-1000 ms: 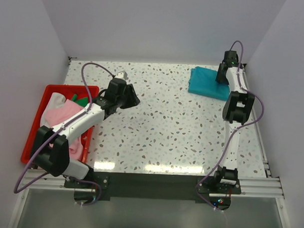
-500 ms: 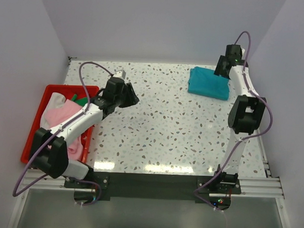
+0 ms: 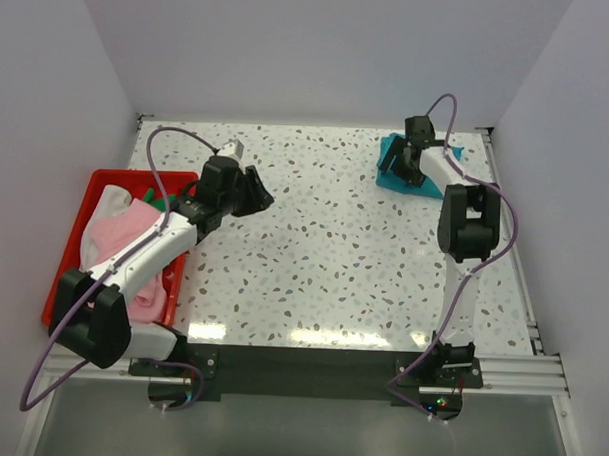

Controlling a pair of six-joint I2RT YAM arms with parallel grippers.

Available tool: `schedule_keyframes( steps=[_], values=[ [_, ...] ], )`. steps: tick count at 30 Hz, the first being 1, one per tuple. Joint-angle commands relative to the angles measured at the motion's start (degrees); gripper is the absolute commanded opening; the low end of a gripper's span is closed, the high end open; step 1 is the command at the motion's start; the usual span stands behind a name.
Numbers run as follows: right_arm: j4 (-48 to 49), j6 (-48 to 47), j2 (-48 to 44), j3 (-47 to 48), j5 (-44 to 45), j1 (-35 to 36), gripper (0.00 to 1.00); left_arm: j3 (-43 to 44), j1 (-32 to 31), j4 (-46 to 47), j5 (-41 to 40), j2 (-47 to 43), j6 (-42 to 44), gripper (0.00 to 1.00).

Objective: Fold and stack the t-shirts
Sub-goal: Neatly place the folded tshirt to the corner

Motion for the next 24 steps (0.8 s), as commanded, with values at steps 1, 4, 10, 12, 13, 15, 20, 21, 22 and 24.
schedule_keyframes(
  steps=[1, 4, 10, 12, 13, 15, 20, 21, 22, 24],
  values=[
    [4.47, 5.85, 0.77, -0.62, -2.94, 0.5, 0.79, -0.98, 1.66, 2.13, 1.84, -2.54, 1.78, 0.51],
    [5.25, 8.12, 1.65, -1.32, -2.15, 1.38, 0.79, -1.6, 2.19, 2.13, 2.1, -2.81, 2.04, 0.51],
    [5.43, 12.7, 2.09, -4.84, 3.29, 1.38, 0.77, -2.48, 3.24, 2.22, 2.89, -3.25, 2.31, 0.51],
    [4.91, 12.71, 2.44, -4.75, 4.53, 0.86, 0.77, -2.74, 3.59, 2.22, 3.24, -3.51, 2.57, 0.51],
    [4.56, 12.53, 2.88, -4.49, 4.36, 0.59, 0.77, -2.83, 3.68, 2.05, 3.33, -3.69, 2.75, 0.51],
    [4.03, 11.66, 3.23, -4.31, 3.75, -0.64, 0.76, -3.01, 4.21, 2.05, 3.6, -4.04, 2.92, 0.51],
    [1.57, 5.68, 3.85, -2.82, 2.78, -4.23, 0.76, -3.01, 5.0, 1.69, 4.21, -4.65, 3.28, 0.51],
    [1.39, 4.81, 3.94, -2.73, 2.69, -4.59, 0.76, -3.01, 5.0, 1.78, 4.3, -4.65, 3.36, 0.51],
    [1.04, 3.06, 4.02, -2.21, 2.69, -5.12, 0.77, -3.01, 5.0, 1.87, 4.47, -4.65, 3.28, 0.51],
    [-0.36, 1.38, 4.64, -1.24, 2.77, -5.56, 0.76, -3.01, 5.09, 2.13, 4.65, -4.65, 3.27, 0.51]
  ],
)
